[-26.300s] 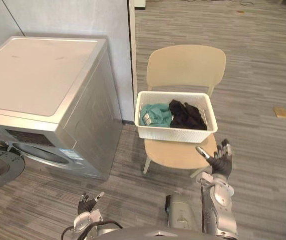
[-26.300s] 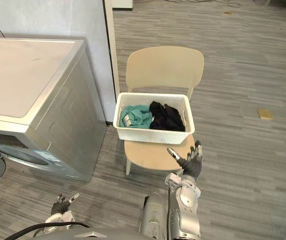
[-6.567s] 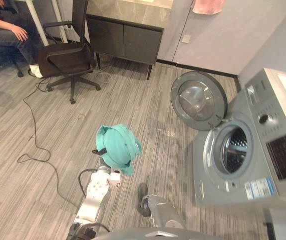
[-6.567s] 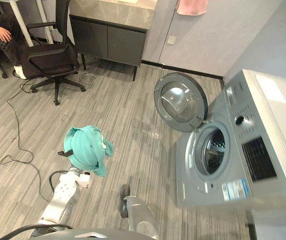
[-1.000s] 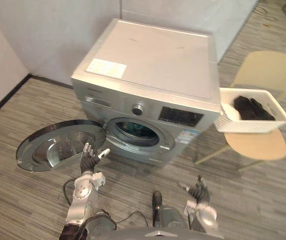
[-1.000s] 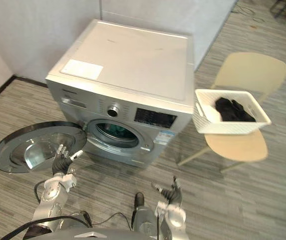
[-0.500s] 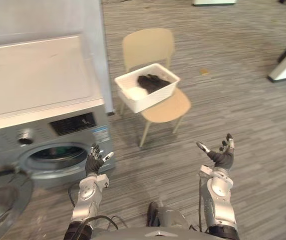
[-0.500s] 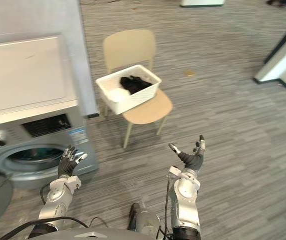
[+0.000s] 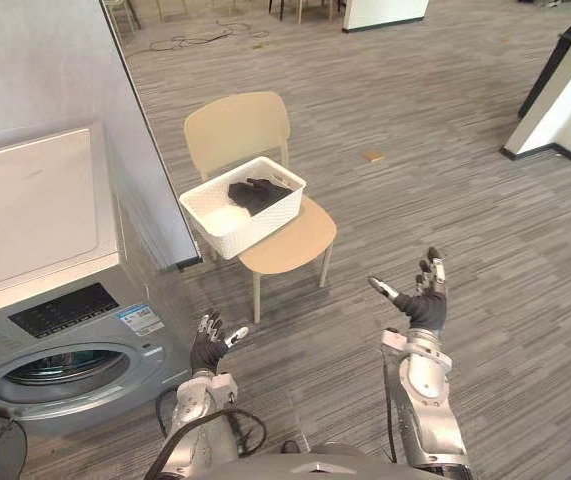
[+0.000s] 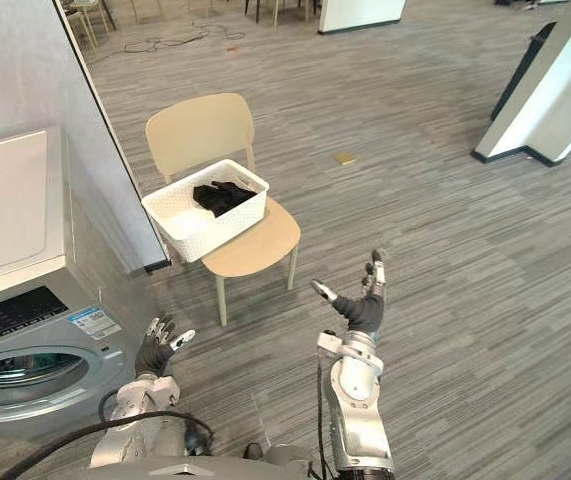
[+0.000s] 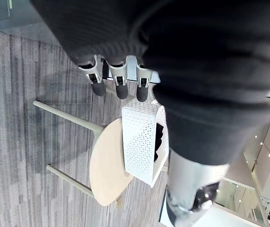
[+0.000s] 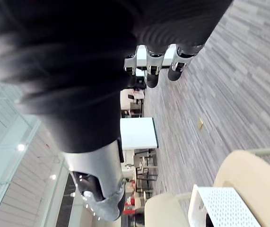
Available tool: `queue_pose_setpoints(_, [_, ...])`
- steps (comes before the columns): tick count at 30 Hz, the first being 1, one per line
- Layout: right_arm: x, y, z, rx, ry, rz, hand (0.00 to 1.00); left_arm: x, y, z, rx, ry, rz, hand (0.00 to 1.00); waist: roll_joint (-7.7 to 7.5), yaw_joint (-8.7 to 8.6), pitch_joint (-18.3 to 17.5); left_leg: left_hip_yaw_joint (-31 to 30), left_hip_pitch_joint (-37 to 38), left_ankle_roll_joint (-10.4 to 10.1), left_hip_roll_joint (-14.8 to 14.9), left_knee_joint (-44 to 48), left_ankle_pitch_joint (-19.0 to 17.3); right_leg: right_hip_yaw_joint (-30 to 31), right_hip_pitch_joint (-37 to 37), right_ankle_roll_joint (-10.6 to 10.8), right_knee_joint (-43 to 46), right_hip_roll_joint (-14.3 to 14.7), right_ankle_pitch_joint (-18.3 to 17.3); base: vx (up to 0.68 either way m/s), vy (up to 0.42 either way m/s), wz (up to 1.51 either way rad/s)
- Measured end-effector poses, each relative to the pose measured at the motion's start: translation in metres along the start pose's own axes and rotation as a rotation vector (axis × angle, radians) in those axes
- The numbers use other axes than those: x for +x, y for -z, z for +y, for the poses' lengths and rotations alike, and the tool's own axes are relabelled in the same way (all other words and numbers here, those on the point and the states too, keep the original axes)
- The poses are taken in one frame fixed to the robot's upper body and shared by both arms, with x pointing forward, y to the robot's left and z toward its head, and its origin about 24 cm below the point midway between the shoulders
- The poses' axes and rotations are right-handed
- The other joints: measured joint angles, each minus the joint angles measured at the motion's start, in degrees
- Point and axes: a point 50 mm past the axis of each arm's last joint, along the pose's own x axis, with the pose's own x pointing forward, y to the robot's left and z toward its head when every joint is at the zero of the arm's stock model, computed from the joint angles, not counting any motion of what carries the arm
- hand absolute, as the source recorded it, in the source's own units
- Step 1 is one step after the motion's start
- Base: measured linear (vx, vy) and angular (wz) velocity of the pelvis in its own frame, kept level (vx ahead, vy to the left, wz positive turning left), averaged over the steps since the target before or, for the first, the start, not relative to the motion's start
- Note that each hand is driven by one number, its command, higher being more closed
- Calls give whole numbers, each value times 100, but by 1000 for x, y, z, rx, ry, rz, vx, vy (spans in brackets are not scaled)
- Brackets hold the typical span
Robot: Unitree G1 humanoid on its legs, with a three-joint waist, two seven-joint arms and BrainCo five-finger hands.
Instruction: Pick up the laundry basket with both hands and put the clothes into the washing machine.
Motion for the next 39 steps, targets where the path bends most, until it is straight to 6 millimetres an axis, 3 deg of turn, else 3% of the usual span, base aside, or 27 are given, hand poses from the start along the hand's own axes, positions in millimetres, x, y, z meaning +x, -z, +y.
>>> queue_pose_setpoints(2, [-1, -3, 14, 31, -47, -8, 0, -4, 1, 1, -6, -4, 3, 0, 4, 38, -39, -43, 113, 208, -245, -619, 50, 41, 123, 10, 53, 10, -204, 247, 28, -14])
queue_pose_setpoints(3, [-4, 0, 18, 42, -66, 9, 0, -8, 5, 5, -3, -17, 23, 0, -120, 98, -172, -133, 181, 470, -432, -825, 161, 72, 115, 104, 312, -65, -511, 406, 34, 3])
queue_pose_setpoints(4, [-7, 8, 19, 49, -73, 50, 0, -13, 11, 11, 7, -28, 52, 0, -293, 136, -354, -190, 434, 541, -662, -1015, 212, 29, 17, 545, 973, -284, -857, 571, 39, -4])
queue_pose_setpoints(5, [-8, 13, 24, 43, -108, 71, 0, -13, 15, 13, 15, -30, 68, 0, -432, 189, -343, -163, 608, 492, -697, -997, 83, 46, -606, 978, 2603, -522, -823, 517, 19, 3])
queue_pose_setpoints(6, [-8, 17, 25, 38, -120, 86, 0, -13, 16, 14, 24, -30, 76, 0, -465, 171, -323, -180, 695, 493, -695, -953, 21, 9, -902, 1284, 3412, -650, -617, 422, -20, 26])
queue_pose_setpoints(7, [-12, 23, 28, 36, -137, 119, 0, -14, 17, 17, 44, -28, 87, 0, -554, 105, -240, -223, 985, 402, -714, -861, -22, -89, -1285, 1329, 4820, -991, -187, 336, -38, 51])
queue_pose_setpoints(8, [-15, 27, 29, 34, -149, 137, 0, -14, 17, 17, 53, -21, 96, 0, -559, 61, -226, -364, 1125, 412, -763, -832, -84, -110, -1386, 1286, 5361, -1175, -135, 441, -52, 69])
queue_pose_setpoints(10, [-21, 32, 27, 30, -161, 168, 0, -12, 14, 14, 101, 13, 87, 0, -511, -60, -197, -872, 1556, 434, -825, -942, -160, -129, -1537, 985, 6150, -1572, -110, 470, -93, 105])
queue_pose_setpoints(13, [-21, 33, 24, 26, -157, 171, 0, -2, 2, 8, 137, 45, 42, 0, -522, -165, -202, -1625, 1791, 324, -825, -1275, -105, 117, -1968, 710, 5563, -1775, -278, 370, -187, 119])
queue_pose_setpoints(15, [-19, 33, 19, 21, -141, 169, 0, 1, 0, 6, 138, 51, 32, 0, -522, -170, -198, -1972, 1877, 269, -824, -1372, -73, 543, -2088, 627, 4455, -1805, -333, 362, -285, 105])
queue_pose_setpoints(17, [-16, 30, 13, 18, -122, 153, 0, 1, 0, 6, 139, 50, 35, 0, -483, -146, -208, -2309, 1981, 208, -656, -1352, -103, 1358, -2054, 598, 2621, -1696, -238, 344, -370, 79])
queue_pose_setpoints(18, [-15, 28, 11, 17, -114, 146, 0, 2, 1, 6, 139, 52, 34, 0, -437, -151, -219, -2421, 1989, 93, -555, -1350, -169, 1533, -2046, 599, 2210, -1648, -142, 328, -465, 78])
queue_pose_setpoints(20, [-14, 21, 7, 19, -101, 118, 0, 1, 0, 8, 153, 47, 27, 0, -526, -134, -224, -2851, 2134, -624, -272, -1359, -579, 2186, -1810, 735, 1040, -1617, 293, 362, -618, 85])
queue_pose_setpoints(21, [-13, 20, 6, 15, -103, 111, 0, 1, 2, 9, 151, 42, 36, 0, -601, -130, -259, -2974, 2236, -830, -175, -1378, -708, 2097, -1808, 1286, 1229, -1586, 658, 373, -720, 86])
queue_pose_setpoints(22, [-11, 19, 1, -13, -111, 107, 0, -1, 11, 8, 137, 34, 72, 0, -430, -111, -273, -3233, 2352, -885, 108, -1455, -742, 1789, -1861, 1322, 1757, -1391, 404, 233, -451, 59])
queue_pose_setpoints(23, [-9, 18, -2, -30, -112, 97, 0, -3, 14, 4, 122, 36, 82, 0, -384, -99, -301, -3287, 2373, -845, 194, -1539, -661, 1678, -1922, 1234, 1959, -1348, 249, 335, -637, 75])
queue_pose_setpoints(24, [-5, 11, -7, -50, -111, 63, 0, -5, 17, -3, 87, 39, 88, 0, -298, -43, -352, -3337, 2389, -946, 334, -1729, -323, 1440, -2034, 1063, 2415, -1320, -49, 208, -378, 58])
queue_pose_setpoints(26, [-2, 8, -5, -45, -118, 49, 0, -5, 18, -2, 84, 39, 90, 0, -211, -59, -379, -3395, 2333, -970, 560, -1783, -31, 1086, -1986, 887, 2599, -1277, -228, 218, -401, 80])
queue_pose_setpoints(27, [-2, 8, -2, -41, -127, 47, 0, -6, 18, 4, 70, 12, 88, 0, -170, -52, -360, -3555, 2075, -815, 725, -1490, 233, 777, -1813, 741, 2562, -1191, -307, 248, -496, 113])
queue_pose_setpoints(28, [-3, 8, 3, -38, -150, 47, 0, -5, 13, 8, 59, -10, 68, 0, -171, -41, -349, -3697, 1650, -399, 815, -881, 562, 466, -1599, 615, 2425, -1110, -327, 216, -482, 105])
queue_pose_setpoints(29, [-4, 8, 5, -36, -159, 47, 0, -6, 13, 12, 56, -26, 66, 0, -187, -16, -331, -3678, 1442, -178, 878, -612, 747, 295, -1473, 525, 2320, -1088, -318, 131, -355, 83])
queue_pose_setpoints(31, [1, 6, 8, -37, -169, 32, 0, -14, 21, 23, 63, -58, 97, 0, -201, 84, -263, -3092, 959, -30, 939, 105, 837, -154, -998, 329, 1881, -1035, -249, 96, -271, 82])
queue_pose_setpoints(32, [4, 6, 8, -50, -175, 24, 0, -16, 22, 25, 69, -58, 105, 0, -196, 87, -228, -2713, 861, 220, 985, 128, 847, -311, -855, 294, 1716, -1031, -217, 46, -192, 85])
queue_pose_setpoints(33, [6, 7, 8, -71, -179, 21, 0, -16, 23, 26, 76, -53, 110, 0, -230, 89, -213, -2530, 829, 235, 1053, 43, 948, -410, -777, 297, 1622, -1050, -203, 19, -132, 84])
queue_pose_setpoints(36, [17, 15, 1, -199, -189, 22, 0, -16, 27, 26, 97, -29, 128, 0, -276, 37, -196, -1841, 853, 21, 1067, -932, 945, -802, -617, 339, 1050, -1201, -10, 30, -6, 97])
queue_pose_setpoints(38, [35, 26, -7, -322, -209, 50, 0, -15, 29, 30, 135, -9, 147, 0, -268, -3, -127, -1417, 1120, -609, 779, -2277, 1124, -1017, -675, 519, 703, -1412, 351, 38, 132, 73])
queue_pose_setpoints(39, [40, 28, -7, -359, -218, 52, 0, -14, 28, 31, 147, -2, 146, 0, -231, -3, -81, -1432, 1159, -734, 713, -2436, 1202, -988, -680, 542, 647, -1407, 431, 11, 146, 49])
